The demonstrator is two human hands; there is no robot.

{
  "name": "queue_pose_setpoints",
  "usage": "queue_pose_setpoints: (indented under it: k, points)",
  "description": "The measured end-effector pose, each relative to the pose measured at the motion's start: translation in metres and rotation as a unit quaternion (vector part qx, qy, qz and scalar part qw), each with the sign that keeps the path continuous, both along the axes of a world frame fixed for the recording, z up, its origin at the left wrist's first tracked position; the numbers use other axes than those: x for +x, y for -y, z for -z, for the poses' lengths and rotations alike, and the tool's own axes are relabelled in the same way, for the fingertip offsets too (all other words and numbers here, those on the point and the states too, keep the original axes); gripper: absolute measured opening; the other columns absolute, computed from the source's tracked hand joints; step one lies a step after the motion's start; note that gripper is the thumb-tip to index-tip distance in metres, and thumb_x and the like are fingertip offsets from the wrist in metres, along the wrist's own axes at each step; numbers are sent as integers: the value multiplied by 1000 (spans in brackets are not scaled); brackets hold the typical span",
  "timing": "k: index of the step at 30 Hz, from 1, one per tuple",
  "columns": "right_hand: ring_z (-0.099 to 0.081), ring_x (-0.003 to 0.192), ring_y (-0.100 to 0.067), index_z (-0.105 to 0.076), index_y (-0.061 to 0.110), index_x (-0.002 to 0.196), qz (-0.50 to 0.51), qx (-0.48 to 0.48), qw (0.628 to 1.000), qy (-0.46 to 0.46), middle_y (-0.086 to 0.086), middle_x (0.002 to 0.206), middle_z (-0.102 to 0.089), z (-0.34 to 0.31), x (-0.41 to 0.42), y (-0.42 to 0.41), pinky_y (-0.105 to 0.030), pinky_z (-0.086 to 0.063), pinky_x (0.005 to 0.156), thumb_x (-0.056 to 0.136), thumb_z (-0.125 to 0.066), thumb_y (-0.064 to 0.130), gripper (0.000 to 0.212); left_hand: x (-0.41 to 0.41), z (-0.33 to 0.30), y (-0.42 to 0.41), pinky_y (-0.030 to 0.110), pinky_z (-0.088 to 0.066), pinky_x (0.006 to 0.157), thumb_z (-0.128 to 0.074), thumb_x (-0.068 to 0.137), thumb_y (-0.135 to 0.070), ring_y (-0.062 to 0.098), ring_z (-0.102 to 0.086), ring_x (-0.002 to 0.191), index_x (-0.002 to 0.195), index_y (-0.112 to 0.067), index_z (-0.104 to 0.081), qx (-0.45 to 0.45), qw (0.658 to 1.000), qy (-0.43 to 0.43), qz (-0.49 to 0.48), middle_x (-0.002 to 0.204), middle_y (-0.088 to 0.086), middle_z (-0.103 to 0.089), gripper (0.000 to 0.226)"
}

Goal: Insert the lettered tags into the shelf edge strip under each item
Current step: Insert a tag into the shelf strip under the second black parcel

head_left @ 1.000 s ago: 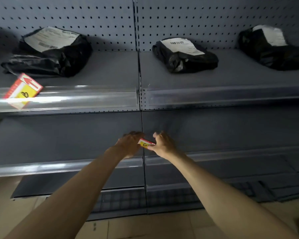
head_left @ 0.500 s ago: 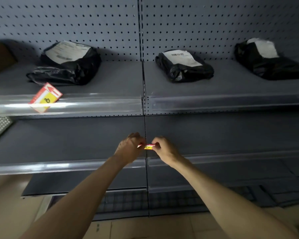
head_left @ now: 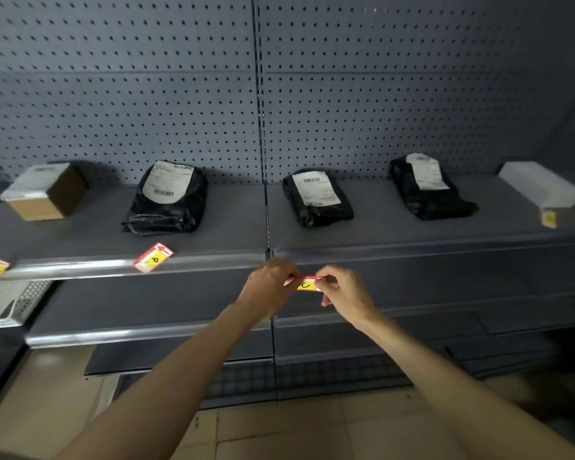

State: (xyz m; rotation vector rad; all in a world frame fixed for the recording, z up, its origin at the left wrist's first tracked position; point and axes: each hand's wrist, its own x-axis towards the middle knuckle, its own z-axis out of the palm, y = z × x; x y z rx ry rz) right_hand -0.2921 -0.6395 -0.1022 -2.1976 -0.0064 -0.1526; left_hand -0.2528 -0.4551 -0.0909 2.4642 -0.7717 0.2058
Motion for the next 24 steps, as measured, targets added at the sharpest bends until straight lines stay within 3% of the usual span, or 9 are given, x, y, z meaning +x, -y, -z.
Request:
queue_pose_setpoints:
  k: [2, 5, 7, 10, 13, 19, 24]
  points:
    - [-65, 53, -14, -66, 12, 89, 9, -14, 1000, 5, -2, 71, -66, -22, 1, 15, -35, -56, 60, 92, -61, 11, 6, 0, -17, 14, 32, -47, 73, -59, 92, -30, 14, -57, 91, 97, -21, -65, -9, 1000, 23, -14, 98, -3, -64, 12]
    - [-62, 57, -13, -65, 11, 91, 31, -38, 999, 21, -4, 81, -63, -45, 10, 41, -16, -48, 53, 93, -57, 9, 8, 4, -26, 33, 34, -48, 75, -56, 92, -21, 22, -58, 96, 99, -15, -66, -2, 997, 47, -60, 99, 4, -66, 14]
    - [-60, 61, -12, -65, 7, 95, 41, -51, 997, 37, -6, 89, -62, -52, 19, 57, -11, -46, 50, 94, -56, 7, 9, 7, -22, 42, 38, -48, 79, -54, 91, -14, 27, -56, 101, 105, -11, -65, 29, 994, 47, -93, 105, 7, -64, 18]
    - [-62, 67, -17, -65, 7, 97, 41, -83, 994, 57, -8, 93, -63, -56, 33, 75, -21, -49, 58, 94, -56, 8, 10, 12, -9, 53, 40, -45, 91, -51, 90, -8, 28, -50, 112, 120, -12, -59, 96, 989, 32, -112, 119, 8, -58, 31]
    - [-63, 78, -25, -65, 7, 94, 18, -87, 994, 67, -7, 93, -60, -53, 45, 86, -39, -54, 71, 93, -56, 7, 9, 17, 2, 64, 41, -43, 95, -51, 87, -6, 30, -50, 113, 123, -11, -58, 117, 984, 42, -129, 121, 8, -58, 36]
    - [-61, 75, -20, -65, 10, 90, -39, -103, 991, 70, -4, 92, -58, -47, 66, 92, -38, -54, 69, 93, -56, 9, 9, 15, 7, 78, 41, -45, 88, -57, 80, -9, 31, -55, 101, 104, -12, -66, 132, 975, 51, -169, 108, 9, -61, 26]
    - [-56, 70, -16, -64, 7, 86, -87, -91, 987, 97, -4, 86, -56, -48, 80, 85, -30, -48, 65, 92, -54, 5, 12, 9, 12, 75, 40, -49, 87, -57, 81, -6, 28, -56, 104, 121, -13, -59, 123, 972, 63, -190, 114, 7, -62, 40]
